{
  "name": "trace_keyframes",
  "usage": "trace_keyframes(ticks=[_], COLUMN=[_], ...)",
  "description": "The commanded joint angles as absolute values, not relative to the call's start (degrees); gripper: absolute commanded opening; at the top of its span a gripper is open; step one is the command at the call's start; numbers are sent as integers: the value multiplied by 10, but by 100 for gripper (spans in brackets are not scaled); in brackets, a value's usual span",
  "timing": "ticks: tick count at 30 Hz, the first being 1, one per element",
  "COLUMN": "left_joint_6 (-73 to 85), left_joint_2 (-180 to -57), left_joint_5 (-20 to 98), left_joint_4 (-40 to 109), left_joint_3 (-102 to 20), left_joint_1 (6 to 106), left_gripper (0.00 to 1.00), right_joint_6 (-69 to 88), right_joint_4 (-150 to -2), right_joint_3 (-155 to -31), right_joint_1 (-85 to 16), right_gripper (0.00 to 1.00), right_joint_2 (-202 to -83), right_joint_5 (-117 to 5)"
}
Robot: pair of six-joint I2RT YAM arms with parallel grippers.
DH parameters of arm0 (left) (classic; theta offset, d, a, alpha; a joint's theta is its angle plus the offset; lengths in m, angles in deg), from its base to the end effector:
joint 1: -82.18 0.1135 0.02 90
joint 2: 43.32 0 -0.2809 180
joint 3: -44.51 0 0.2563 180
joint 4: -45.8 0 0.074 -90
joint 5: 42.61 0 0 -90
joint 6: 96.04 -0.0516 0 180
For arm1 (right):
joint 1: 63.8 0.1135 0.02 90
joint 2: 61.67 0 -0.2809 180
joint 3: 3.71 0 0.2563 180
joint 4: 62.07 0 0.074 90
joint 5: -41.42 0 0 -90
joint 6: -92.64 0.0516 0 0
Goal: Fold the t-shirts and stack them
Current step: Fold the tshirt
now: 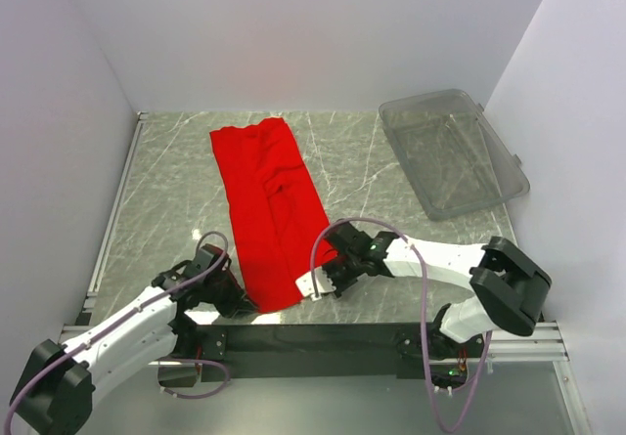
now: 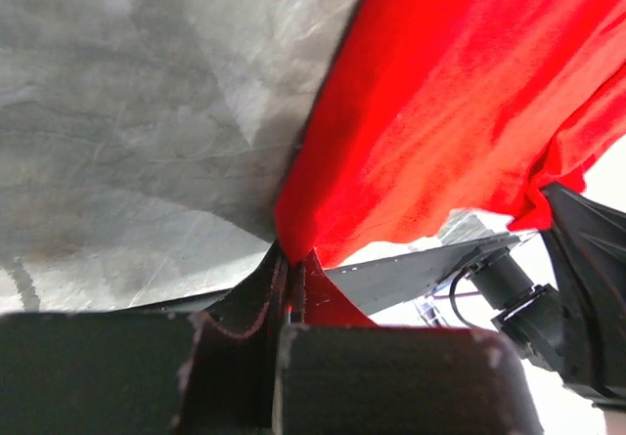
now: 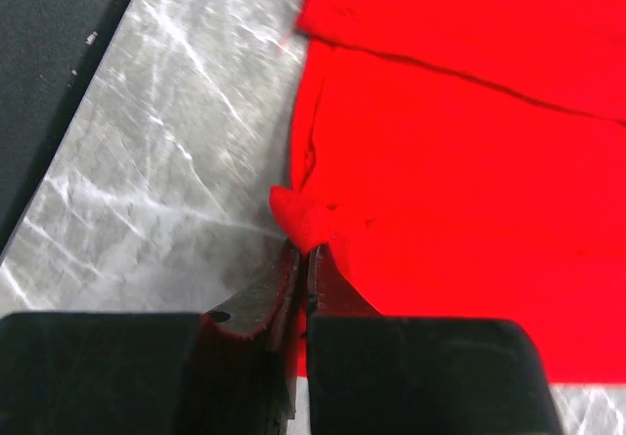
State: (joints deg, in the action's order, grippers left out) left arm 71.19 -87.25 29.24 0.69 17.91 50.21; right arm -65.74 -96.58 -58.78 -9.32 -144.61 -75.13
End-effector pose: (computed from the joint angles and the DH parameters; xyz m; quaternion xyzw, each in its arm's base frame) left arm 0.0927 -0.0768 0.1230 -0.3343 0.8997 -0.2805 0.0114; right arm 0.1368 0.2313 0.1660 -0.8563 0.4039 0.1932 0.2576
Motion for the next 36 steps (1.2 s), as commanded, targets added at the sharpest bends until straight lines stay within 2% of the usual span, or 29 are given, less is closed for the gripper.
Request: trace_keyframes(ticks=[1, 9, 15, 21, 27, 36], left_joint_6=[690, 702, 710, 667, 597, 522], left_joint_2=[-854, -768, -765, -823, -902, -1134], left_joint_5=[325, 341, 354, 377, 333, 282], left_joint_4=[-8, -60, -49, -48, 17, 132], left_joint_3=[142, 100, 74, 14, -30, -138], left_joint_1=[502, 502, 504, 560, 726, 793], left_gripper=[1, 0, 0, 0, 0, 0], right_joint_6=[-639, -646, -675, -703, -722, -708], right_joint_4=[-983, -1007, -1050, -1114, -1171, -1189], right_joint_3=[-604, -636, -691, -803, -918, -1107], right_joint_1=[-117, -158, -176, -207, -229, -254], right_gripper=[0, 0, 0, 0, 0, 0], right_joint_2=[-1403, -1386, -1409, -1474, -1566, -1725], right_joint_5=[-792, -822, -846, -862, -867, -851])
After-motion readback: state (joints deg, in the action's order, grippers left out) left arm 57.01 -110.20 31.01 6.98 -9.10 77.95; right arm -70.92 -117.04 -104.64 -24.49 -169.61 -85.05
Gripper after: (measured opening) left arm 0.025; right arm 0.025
